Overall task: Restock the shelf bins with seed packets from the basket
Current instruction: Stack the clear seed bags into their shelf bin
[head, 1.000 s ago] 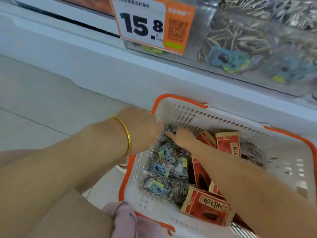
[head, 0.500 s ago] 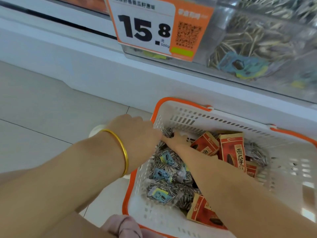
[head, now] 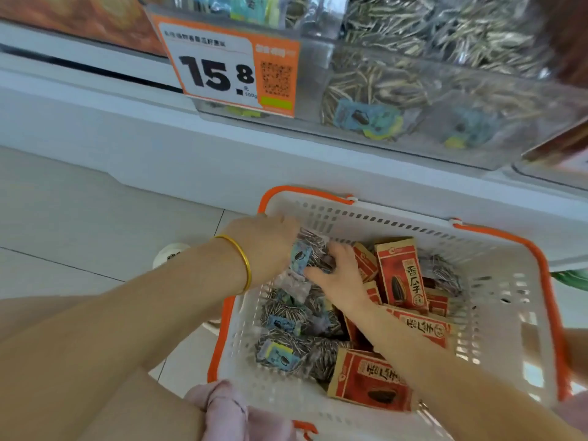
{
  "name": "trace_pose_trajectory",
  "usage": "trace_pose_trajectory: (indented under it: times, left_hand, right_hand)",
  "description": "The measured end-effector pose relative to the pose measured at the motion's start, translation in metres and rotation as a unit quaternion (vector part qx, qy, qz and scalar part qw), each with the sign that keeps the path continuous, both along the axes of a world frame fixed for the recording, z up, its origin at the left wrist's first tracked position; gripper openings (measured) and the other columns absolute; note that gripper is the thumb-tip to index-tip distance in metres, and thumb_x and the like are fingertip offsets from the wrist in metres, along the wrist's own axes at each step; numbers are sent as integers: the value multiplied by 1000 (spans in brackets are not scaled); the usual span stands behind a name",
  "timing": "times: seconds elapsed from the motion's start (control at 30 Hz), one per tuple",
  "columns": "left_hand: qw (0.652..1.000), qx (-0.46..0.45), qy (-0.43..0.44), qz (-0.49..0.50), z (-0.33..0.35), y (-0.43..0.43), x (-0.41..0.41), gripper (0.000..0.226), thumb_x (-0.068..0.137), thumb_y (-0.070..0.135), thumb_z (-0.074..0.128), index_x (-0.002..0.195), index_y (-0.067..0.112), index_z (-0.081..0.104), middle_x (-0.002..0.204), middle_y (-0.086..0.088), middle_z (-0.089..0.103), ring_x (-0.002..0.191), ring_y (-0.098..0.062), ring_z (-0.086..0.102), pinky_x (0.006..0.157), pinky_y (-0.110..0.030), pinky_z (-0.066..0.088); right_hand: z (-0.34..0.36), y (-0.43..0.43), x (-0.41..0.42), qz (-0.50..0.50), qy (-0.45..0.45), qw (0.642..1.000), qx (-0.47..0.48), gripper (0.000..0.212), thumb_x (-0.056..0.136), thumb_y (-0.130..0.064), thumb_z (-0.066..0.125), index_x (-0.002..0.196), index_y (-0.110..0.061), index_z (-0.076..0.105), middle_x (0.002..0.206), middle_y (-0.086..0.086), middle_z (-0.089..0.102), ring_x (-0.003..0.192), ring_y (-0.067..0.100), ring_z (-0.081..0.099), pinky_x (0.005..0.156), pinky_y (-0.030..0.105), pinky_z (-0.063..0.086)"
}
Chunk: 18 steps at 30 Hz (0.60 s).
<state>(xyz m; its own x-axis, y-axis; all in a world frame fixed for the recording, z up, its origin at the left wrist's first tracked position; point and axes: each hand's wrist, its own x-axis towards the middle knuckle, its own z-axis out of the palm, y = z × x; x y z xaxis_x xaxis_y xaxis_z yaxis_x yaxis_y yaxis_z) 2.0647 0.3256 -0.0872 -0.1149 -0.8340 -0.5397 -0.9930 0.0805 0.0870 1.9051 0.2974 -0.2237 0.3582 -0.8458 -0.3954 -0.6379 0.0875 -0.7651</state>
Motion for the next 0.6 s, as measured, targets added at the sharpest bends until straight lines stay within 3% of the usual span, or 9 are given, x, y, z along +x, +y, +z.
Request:
trace_pose_trajectory:
  times: [0.07,0.17,0.23,0.27,0.33,0.37,0.43,0.53,0.6]
  left_hand:
    - [992,-2,99,76,-2,-8,-11,70,93,30,52,147,12,10,138,-15,38,113,-30,51,92,-41,47]
    - [946,1,281,161,2,-20,-33,67,87,26,63,142,16,26,135,-7,45,111,-19,53,92,-29,44]
    - [915,0,348,203,5,-26,-41,57,83,25,68,133,21,40,127,-3,52,103,-18,58,88,-30,49]
    - [893,9,381,239,8,-27,-44,54,82,25,69,130,21,43,123,-4,54,101,-21,61,86,-36,53]
    - [831,41,453,321,12,-27,-48,47,83,17,67,126,18,46,117,-8,56,97,-26,65,81,-43,57]
    - [809,48,473,346,14,-26,-51,43,84,14,66,122,18,47,114,-9,57,94,-27,66,77,-42,58]
    - [801,45,478,359,18,-26,-54,33,84,13,65,114,18,50,106,-10,59,86,-25,67,69,-38,60]
    - [802,26,474,362,22,-26,-58,28,86,13,63,111,15,49,98,-8,61,78,-19,66,62,-31,60]
    - [804,13,470,365,22,-28,-59,29,87,13,62,111,14,47,96,-6,60,76,-16,65,60,-29,59]
  right_hand:
    - [36,1,-19,25,-56,998,-17,40,68,-35,71,102,-19,58,104,6,50,97,19,46,75,25,37]
    - [82,-2,-47,50,-96,994,-16,25,71,-29,72,88,-31,55,96,5,57,93,18,55,74,27,44]
    - [105,-8,-69,69,-121,990,9,25,80,-19,73,95,-31,57,96,-5,62,93,9,61,78,22,47]
    - [113,-12,-81,74,-121,990,24,27,83,-22,71,103,-33,57,102,-12,61,99,1,59,84,16,46]
    - [122,-24,-104,85,-96,991,31,41,84,-32,67,121,-36,51,122,-18,52,121,1,46,99,20,35]
    - [126,-29,-114,88,-78,993,32,47,84,-30,68,126,-37,48,129,-17,47,126,5,42,101,24,34]
    - [134,-40,-128,76,-83,992,51,57,83,-13,70,128,-38,46,133,-6,47,126,15,46,98,31,45]
    - [146,-49,-141,44,-101,991,72,52,79,-1,70,113,-34,50,120,3,58,107,30,61,87,50,53]
    - [150,-53,-147,38,-87,994,57,44,78,-3,72,111,-25,54,110,-4,64,99,22,65,83,40,56]
